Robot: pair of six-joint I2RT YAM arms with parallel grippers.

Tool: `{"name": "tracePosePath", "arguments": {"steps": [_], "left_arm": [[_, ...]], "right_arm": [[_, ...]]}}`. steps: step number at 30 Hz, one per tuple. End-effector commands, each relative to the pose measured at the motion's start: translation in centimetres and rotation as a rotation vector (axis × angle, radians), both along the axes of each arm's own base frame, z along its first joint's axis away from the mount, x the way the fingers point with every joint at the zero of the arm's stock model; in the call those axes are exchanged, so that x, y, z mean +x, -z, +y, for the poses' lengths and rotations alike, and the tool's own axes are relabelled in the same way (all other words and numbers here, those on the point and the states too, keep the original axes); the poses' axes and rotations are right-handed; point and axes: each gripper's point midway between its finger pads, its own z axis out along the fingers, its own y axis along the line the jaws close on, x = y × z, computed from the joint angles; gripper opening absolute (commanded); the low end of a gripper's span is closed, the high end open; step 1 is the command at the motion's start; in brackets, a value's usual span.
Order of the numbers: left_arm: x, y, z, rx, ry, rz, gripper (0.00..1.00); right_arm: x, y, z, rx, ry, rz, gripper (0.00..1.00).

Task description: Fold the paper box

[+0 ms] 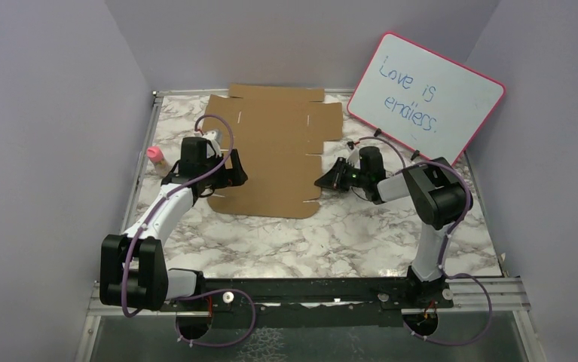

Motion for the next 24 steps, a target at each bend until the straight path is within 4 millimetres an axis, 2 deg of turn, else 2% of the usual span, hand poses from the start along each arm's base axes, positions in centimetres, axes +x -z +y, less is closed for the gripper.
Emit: {"name": "tracePosePath", "arguments": {"steps": [1,3,11,17,24], "left_arm": [[1.2,-2.5,0.1,0.009,0.008,-0.075,0.99],[1.3,-2.7,0.1,0.013,0.012,-0.081,0.99],[1.9,-4.8,0.3,0.031,0.018,-0.128,0.99],[2.1,-5.7,0.4,0.03,0.004,-0.144,0.99],[2.4,-5.6,0.9,0.045,-0.022,-0.135,0.99]], "right_arm": [[-2.5,0.8,-0.1,0.006,-0.08,0.043,0.08],[-3.6,0.7,-0.1,0.022,-0.111,0.049,0.01],[-7.8,-0.4,-0.5,0.061,-0.197,0.056,0.01],[-11.2,-0.5,-2.3,0.004,-0.17,0.081,0.01],[-15.1,0.3,-4.7,-0.103,-0.145,0.154,0.01]]}}
